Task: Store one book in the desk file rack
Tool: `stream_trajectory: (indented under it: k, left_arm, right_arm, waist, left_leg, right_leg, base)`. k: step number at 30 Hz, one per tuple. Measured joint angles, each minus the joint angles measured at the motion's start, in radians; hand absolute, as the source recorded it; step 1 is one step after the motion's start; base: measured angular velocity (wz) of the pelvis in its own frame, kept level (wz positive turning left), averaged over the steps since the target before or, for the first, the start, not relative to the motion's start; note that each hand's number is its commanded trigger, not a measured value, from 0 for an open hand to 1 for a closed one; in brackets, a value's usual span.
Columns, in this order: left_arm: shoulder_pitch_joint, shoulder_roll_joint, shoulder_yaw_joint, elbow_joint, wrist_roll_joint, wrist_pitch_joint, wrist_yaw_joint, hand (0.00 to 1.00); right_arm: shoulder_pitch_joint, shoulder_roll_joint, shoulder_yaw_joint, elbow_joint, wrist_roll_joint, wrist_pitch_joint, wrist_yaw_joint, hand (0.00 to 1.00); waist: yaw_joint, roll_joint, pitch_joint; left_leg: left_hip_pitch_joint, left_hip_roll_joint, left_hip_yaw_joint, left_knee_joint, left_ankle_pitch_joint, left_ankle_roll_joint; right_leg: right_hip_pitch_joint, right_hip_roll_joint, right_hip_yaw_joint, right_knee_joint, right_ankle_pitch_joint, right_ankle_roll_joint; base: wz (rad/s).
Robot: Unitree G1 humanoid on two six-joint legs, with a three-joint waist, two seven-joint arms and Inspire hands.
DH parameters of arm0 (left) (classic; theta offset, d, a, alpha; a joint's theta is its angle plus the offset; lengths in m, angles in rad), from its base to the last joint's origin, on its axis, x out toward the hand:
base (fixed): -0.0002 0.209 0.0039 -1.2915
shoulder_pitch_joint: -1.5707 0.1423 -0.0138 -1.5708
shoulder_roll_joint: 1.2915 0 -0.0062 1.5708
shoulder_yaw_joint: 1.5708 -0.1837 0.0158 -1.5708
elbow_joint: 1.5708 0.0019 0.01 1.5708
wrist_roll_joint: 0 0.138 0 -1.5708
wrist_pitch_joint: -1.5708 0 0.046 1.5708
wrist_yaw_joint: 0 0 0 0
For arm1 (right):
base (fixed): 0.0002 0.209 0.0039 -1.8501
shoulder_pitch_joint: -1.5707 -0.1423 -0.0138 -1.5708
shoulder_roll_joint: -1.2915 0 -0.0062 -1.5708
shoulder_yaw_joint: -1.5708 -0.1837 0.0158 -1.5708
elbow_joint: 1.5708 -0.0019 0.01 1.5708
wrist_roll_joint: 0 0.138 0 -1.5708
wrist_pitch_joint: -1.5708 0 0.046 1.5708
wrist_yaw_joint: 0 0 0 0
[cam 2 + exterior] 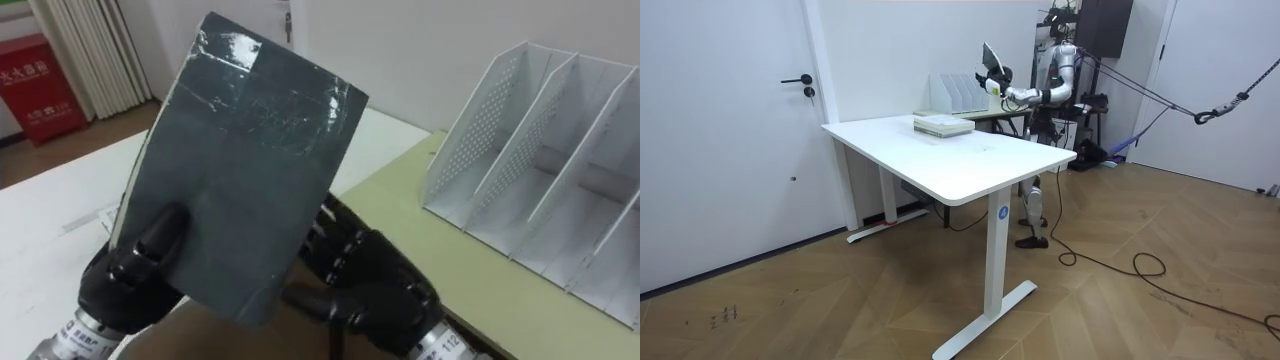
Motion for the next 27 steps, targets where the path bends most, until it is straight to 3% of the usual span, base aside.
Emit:
stream_trajectory:
  k: [4,10,27]
  left_arm:
    - [0.019,0.004,0.01,0.0,0.041,0.006,0.012,1.0]
    - [0.019,0.004,0.017,0.0,0.064,0.007,0.02,1.0]
    - [0.019,0.004,0.02,0.0,0.117,0.01,0.04,1.0]
  right_arm:
    - [0.011,0.005,-0.014,-0.024,0.078,-0.015,-0.008,0.0]
    - [0.024,0.006,-0.016,-0.024,0.121,-0.015,-0.033,0.0]
    - [0.044,0.006,-0.019,-0.019,0.124,-0.016,-0.069,0.0]
  waist:
    - [-0.002,-0.006,0.0034]
    - [0.0,0.004,0.0087]
    - [-0.004,0.01,0.0081]
  left_leg:
    - [0.0,0.0,-0.001,0.001,0.0,0.0]
    - [0.0,0.0,0.0,-0.001,0.0,0.0]
    - [0.001,0.0,-0.001,-0.009,0.0,0.0]
  right_leg:
    - [0.002,0.0,-0.001,-0.001,0.001,0.0]
    - [0.009,0.0,-0.001,-0.002,0.003,0.0]
    - [0.009,0.0,-0.003,-0.001,0.004,-0.001]
  base:
    - [0.0]
    - [0.0]
    - [0.0]
